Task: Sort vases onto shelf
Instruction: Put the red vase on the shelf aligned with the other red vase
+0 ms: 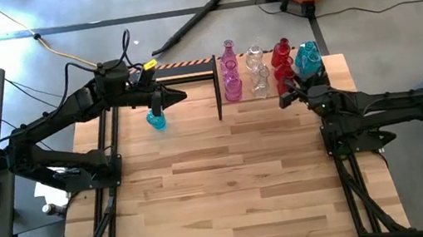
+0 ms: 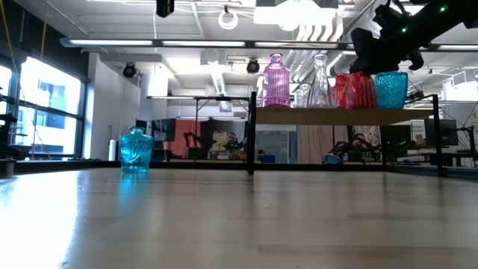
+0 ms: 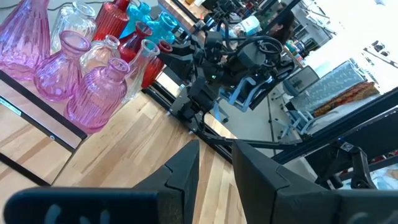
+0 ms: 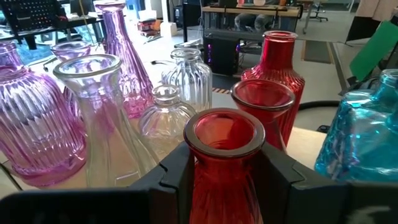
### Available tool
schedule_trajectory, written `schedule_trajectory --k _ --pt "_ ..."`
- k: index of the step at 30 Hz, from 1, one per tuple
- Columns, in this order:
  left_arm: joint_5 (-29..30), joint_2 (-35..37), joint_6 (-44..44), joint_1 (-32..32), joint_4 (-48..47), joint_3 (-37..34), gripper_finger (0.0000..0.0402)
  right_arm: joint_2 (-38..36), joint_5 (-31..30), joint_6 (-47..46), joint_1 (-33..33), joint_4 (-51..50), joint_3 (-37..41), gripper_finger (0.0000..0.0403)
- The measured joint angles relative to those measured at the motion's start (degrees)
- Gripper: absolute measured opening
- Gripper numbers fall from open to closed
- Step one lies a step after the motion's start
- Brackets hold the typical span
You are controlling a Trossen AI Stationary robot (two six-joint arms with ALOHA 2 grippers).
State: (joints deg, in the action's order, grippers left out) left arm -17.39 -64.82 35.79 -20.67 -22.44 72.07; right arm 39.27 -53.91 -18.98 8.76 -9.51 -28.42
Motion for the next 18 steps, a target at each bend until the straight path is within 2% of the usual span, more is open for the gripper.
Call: schedule_trajectory --k 18 --pt "0.0 0.0 0.0 0.0 0.0 0.0 0.0088 0.7 -1.0 1.0 0.0 -0.3 0.0 0.0108"
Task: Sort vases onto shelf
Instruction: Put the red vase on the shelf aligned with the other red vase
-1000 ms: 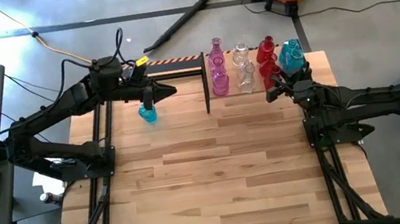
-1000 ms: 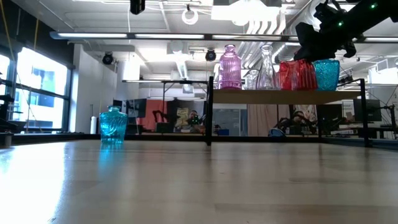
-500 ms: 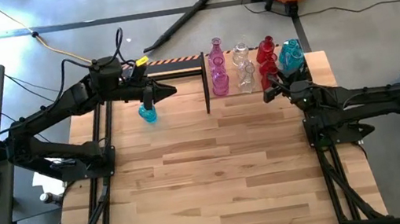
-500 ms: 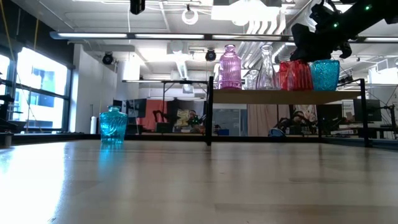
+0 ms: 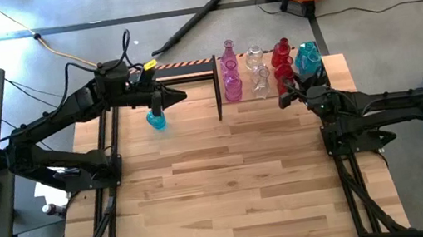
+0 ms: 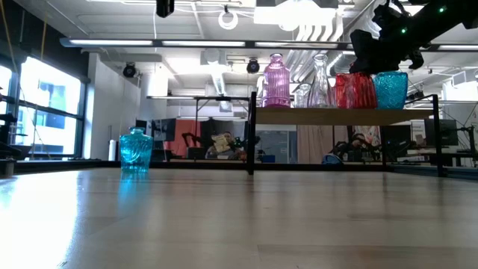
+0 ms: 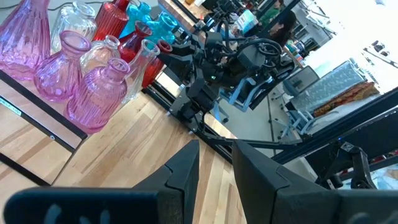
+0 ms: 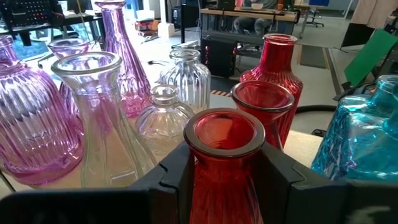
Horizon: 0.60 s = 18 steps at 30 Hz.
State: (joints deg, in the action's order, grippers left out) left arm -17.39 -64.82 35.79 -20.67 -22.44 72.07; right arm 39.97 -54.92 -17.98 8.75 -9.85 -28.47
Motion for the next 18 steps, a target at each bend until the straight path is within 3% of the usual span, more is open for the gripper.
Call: schedule_trajectory --k 18 --pt "0.0 0.0 0.0 0.0 0.0 0.0 0.0088 0.0 -1.7 -3.7 0.0 -2.4 0.0 0.0113"
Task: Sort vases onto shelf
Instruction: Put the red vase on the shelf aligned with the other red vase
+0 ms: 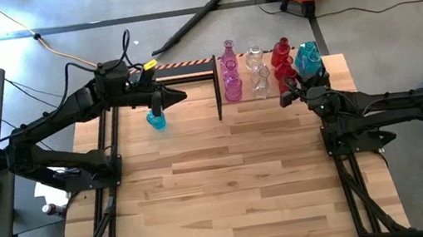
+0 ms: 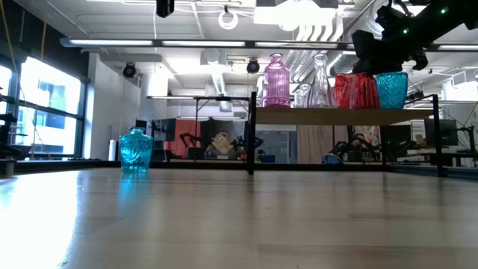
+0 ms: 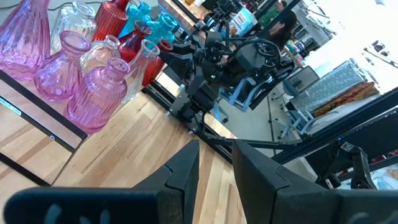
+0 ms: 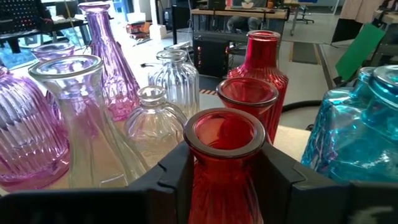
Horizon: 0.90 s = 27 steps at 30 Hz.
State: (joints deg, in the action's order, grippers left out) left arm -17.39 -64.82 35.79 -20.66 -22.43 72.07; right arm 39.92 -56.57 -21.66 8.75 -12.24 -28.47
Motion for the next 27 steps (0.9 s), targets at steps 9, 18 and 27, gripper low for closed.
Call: schedule_trajectory --k 9,18,27 --pt "0.0 0.0 0.0 0.0 0.0 0.0 0.0088 0.0 -0.6 1.0 0.0 -0.1 0.0 0.0146" --pt "0.0 0.0 0.0 0.0 0.0 0.0 0.0088 0.1 -1.9 1.2 0.0 -0.3 0.2 0.0191" --pt "0.0 0.0 0.0 0.0 0.0 0.0 0.0088 0.1 -1.7 1.2 0.0 0.6 0.2 0.0211"
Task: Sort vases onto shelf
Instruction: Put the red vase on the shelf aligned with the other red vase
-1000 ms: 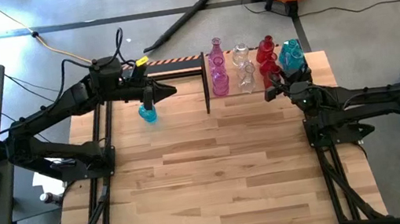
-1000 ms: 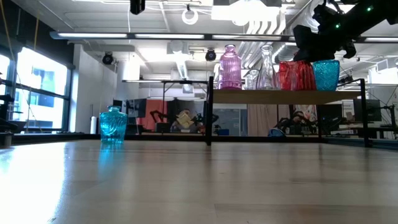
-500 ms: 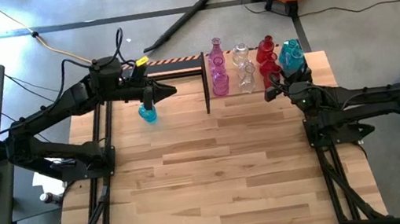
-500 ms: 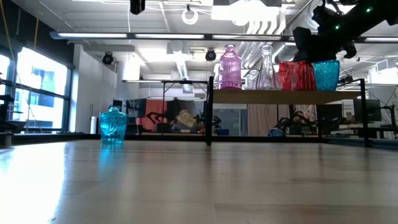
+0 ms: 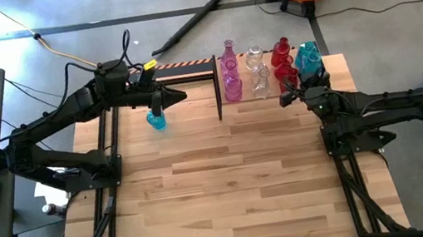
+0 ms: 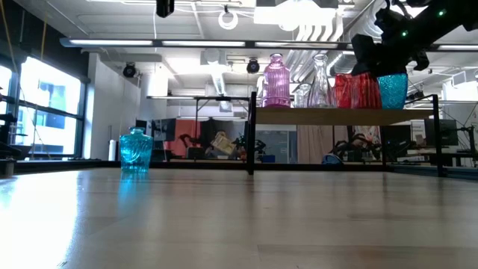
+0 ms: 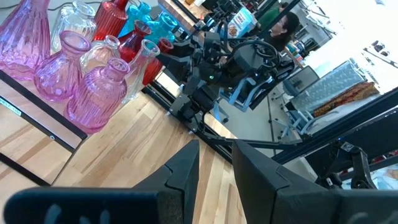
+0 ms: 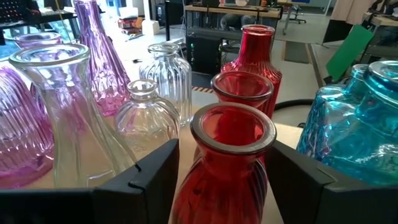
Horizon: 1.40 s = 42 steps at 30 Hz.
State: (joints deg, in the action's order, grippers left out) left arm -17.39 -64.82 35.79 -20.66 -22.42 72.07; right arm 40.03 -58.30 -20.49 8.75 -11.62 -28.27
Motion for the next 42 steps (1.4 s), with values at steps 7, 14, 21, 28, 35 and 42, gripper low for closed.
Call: schedule_trajectory --k 7,14,21,28,35,42 --pt "0.0 0.0 0.0 0.0 0.0 0.0 0.0088 -0.2 -0.2 0.7 0.0 0.7 0.0 0.0211" --pt "0.0 0.0 0.0 0.0 0.0 0.0 0.0088 -2.5 -1.3 3.0 0.0 1.7 0.0 0.0211" --pt "0.0 0.0 0.0 0.0 0.0 0.0 0.0088 -4.5 -1.5 6.1 0.0 3.5 0.0 0.0211" --pt "0.0 0.0 0.0 0.0 0.0 0.0 0.0088 -5.3 -1.6 9.0 0.0 5.8 0.0 0.0211" --pt "0.0 0.0 0.0 0.0 0.0 0.0 0.0088 -5.3 -1.6 13.2 0.0 10.5 -0.1 0.0211" --pt "0.0 0.0 0.0 0.0 0.0 0.0 0.0088 -7.1 -1.6 20.6 0.0 10.8 -4.2 0.0211"
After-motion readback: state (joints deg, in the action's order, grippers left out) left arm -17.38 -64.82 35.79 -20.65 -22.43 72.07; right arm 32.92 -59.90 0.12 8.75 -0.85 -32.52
